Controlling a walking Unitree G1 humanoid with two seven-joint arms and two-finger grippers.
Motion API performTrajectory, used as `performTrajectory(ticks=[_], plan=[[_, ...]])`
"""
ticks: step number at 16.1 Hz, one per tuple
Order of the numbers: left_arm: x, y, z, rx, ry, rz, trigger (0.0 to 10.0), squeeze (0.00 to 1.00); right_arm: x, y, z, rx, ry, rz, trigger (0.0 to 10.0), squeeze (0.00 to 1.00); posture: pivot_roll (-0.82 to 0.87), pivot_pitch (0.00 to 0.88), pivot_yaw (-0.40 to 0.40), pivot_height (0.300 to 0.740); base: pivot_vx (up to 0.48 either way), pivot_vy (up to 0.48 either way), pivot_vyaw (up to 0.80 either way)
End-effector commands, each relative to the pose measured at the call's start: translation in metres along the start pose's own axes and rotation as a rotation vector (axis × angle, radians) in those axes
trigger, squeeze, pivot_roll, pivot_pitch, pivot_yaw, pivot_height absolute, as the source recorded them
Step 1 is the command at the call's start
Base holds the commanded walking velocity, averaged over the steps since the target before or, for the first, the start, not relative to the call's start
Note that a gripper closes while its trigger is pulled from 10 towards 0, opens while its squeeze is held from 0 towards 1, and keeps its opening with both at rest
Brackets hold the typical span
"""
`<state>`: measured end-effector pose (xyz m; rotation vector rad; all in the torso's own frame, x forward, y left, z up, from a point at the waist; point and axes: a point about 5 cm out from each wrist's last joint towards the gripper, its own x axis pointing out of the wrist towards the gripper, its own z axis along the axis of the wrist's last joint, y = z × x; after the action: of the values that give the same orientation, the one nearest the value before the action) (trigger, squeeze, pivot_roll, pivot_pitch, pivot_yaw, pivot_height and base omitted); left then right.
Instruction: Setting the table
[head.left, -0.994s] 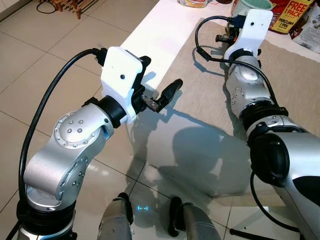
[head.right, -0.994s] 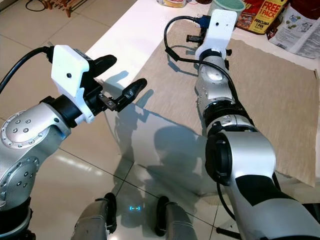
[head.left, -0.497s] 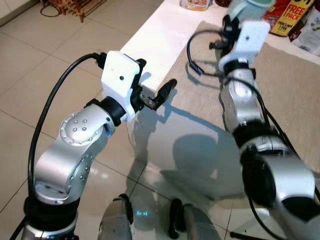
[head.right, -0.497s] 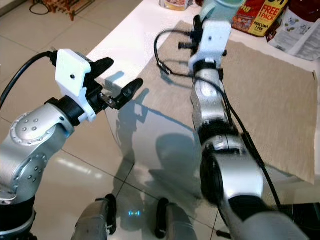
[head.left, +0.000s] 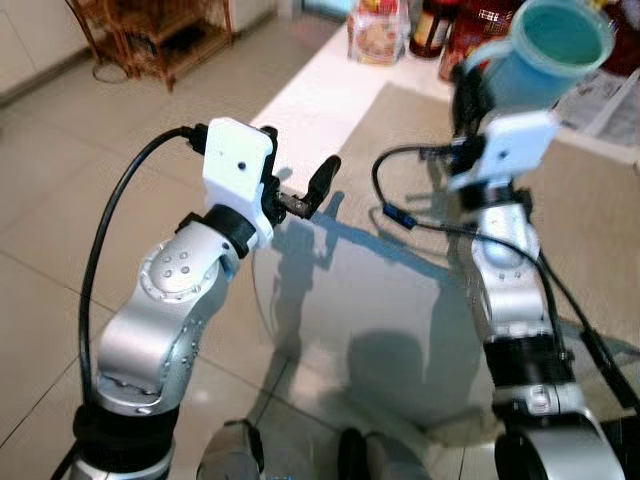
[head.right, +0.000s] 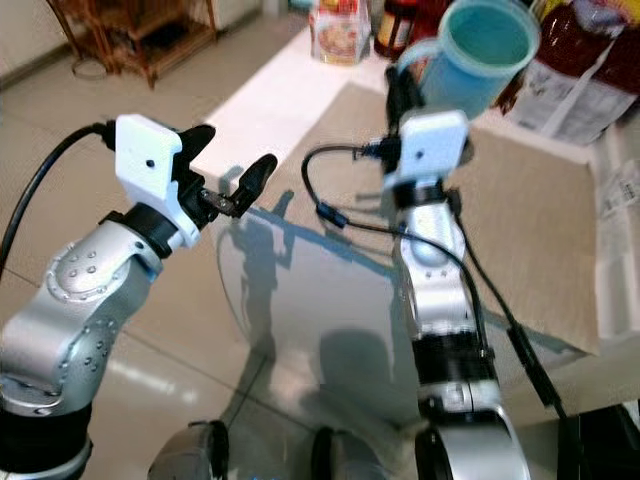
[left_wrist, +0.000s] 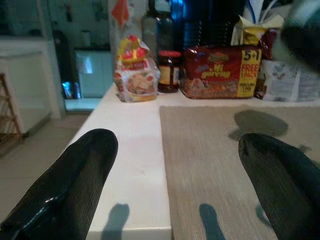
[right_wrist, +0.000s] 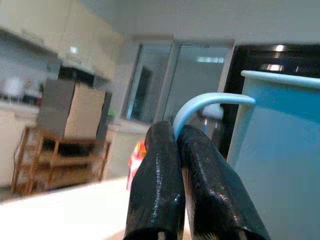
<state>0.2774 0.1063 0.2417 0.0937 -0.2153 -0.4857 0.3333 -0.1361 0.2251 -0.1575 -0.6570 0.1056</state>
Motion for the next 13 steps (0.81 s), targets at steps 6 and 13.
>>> performTrajectory(ticks=[6, 13], plan=[[-0.010, -0.001, -0.018, 0.000, 0.045, 0.075, 10.0, 0.00, -0.028, -0.007, 0.011, -0.037, 0.064, -0.026, 6.4, 0.00, 0.13, 0.057, -0.102, 0.740, 0.000, 0.000, 0.00], [-0.008, -0.012, -0.028, -0.011, 0.064, 0.045, 10.0, 0.00, -0.073, -0.006, 0.022, -0.014, 0.178, -0.073, 10.0, 0.00, 0.09, 0.022, -0.073, 0.740, -0.106, 0.000, 0.00]])
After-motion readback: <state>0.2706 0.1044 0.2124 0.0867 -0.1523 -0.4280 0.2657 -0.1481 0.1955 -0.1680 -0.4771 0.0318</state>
